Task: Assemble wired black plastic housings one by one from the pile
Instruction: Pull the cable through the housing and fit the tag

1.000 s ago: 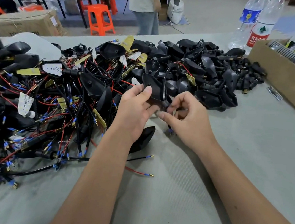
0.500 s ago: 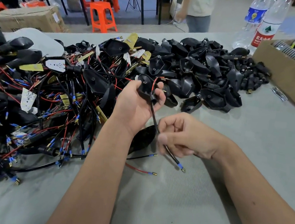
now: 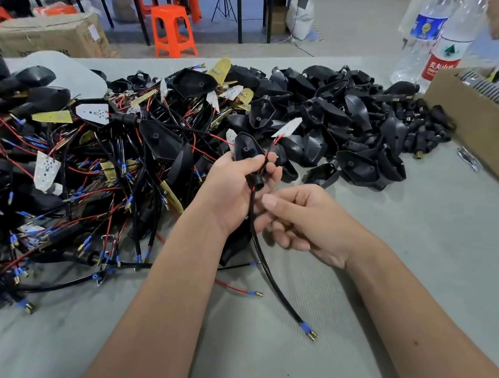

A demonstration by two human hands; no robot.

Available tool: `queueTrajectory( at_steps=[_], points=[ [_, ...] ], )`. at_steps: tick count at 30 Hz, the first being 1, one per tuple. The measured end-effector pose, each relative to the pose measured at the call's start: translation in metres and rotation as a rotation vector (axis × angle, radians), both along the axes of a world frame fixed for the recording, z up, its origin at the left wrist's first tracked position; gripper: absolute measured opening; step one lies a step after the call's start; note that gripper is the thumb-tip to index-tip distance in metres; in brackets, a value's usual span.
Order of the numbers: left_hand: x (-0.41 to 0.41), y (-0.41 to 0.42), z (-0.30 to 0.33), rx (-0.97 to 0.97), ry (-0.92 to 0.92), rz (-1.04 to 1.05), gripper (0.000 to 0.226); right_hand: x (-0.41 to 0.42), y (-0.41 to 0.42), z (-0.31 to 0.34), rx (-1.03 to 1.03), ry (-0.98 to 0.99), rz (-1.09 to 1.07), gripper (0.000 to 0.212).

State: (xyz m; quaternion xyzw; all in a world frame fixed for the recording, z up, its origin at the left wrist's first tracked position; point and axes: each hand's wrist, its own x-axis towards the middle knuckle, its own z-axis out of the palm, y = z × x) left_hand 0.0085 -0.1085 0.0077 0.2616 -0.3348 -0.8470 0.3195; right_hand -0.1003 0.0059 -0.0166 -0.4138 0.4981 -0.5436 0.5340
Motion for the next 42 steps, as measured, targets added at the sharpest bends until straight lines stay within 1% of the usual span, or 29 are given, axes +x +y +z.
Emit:
queueTrajectory(
  at_steps=[2, 4, 6, 9, 11, 13, 17, 18, 21, 23, 25, 27, 28, 30, 32, 35, 37, 39, 40, 42],
  points=[
    [0.0, 0.001, -0.001, -0.026, -0.006, 0.0, 0.013, 0.001, 0.0, 0.0, -0.002, -0.007, -0.002, 0.017],
    [0.0, 0.001, -0.001, -0.039, -0.007, 0.001, 0.014, 0.002, 0.0, 0.0, 0.003, 0.008, -0.014, 0.014],
    [0.001, 0.001, -0.001, -0.046, -0.017, 0.0, 0.014, 0.008, -0.002, 0.0, 0.015, 0.036, -0.065, 0.017],
    [0.001, 0.003, 0.0, -0.09, -0.052, -0.016, 0.017, 0.017, -0.006, -0.001, 0.018, 0.127, -0.144, 0.03],
    [0.002, 0.004, 0.002, -0.104, -0.061, -0.027, 0.018, 0.018, -0.006, 0.0, 0.027, 0.183, -0.147, 0.029],
    [0.002, 0.004, 0.004, -0.088, -0.048, -0.039, 0.019, 0.016, -0.003, 0.003, 0.047, 0.213, -0.068, 0.025],
    [0.001, 0.005, 0.006, -0.061, -0.025, -0.044, 0.021, 0.008, 0.005, 0.01, 0.047, 0.311, 0.188, 0.037],
    [0.001, 0.006, 0.006, -0.055, -0.024, -0.046, 0.021, 0.006, 0.005, 0.01, 0.044, 0.319, 0.224, 0.035],
    [0.0, 0.007, 0.007, -0.031, -0.021, -0.066, 0.02, 0.004, 0.006, 0.011, 0.045, 0.29, 0.269, 0.013],
    [0.0, 0.006, 0.006, -0.045, -0.023, -0.055, 0.014, 0.003, 0.006, 0.01, 0.03, 0.264, 0.279, 0.012],
    [0.0, 0.004, 0.005, -0.083, -0.034, -0.004, 0.011, 0.003, 0.005, 0.008, 0.009, 0.232, 0.244, 0.016],
    [0.0, 0.004, 0.005, -0.096, -0.043, 0.048, 0.017, 0.004, 0.002, 0.004, 0.008, 0.196, 0.135, 0.027],
    [0.0, 0.003, 0.004, -0.098, -0.057, 0.07, 0.021, 0.005, 0.0, 0.002, 0.009, 0.181, 0.079, 0.03],
    [-0.001, 0.003, 0.002, -0.107, -0.099, 0.099, 0.02, 0.008, -0.002, 0.0, 0.002, 0.186, 0.021, 0.024],
    [-0.001, 0.002, 0.002, -0.087, -0.113, 0.103, 0.014, 0.011, -0.002, -0.002, -0.005, 0.214, 0.023, 0.031],
    [0.0, 0.0, 0.003, 0.002, -0.081, 0.082, 0.007, 0.01, -0.001, -0.001, 0.031, 0.228, 0.041, 0.026],
    [0.001, -0.001, 0.004, 0.065, -0.069, 0.062, 0.016, 0.009, -0.001, 0.0, 0.053, 0.235, 0.047, 0.026],
    [0.002, -0.003, 0.004, 0.073, -0.086, 0.071, 0.021, 0.012, -0.002, 0.0, 0.041, 0.217, 0.019, 0.029],
    [0.003, -0.004, 0.005, 0.038, -0.118, 0.081, 0.02, 0.013, -0.003, -0.001, 0.02, 0.187, -0.036, 0.032],
    [0.003, -0.004, 0.003, -0.094, -0.22, 0.078, 0.015, 0.015, -0.007, -0.003, -0.033, 0.131, -0.245, 0.035]
  ],
)
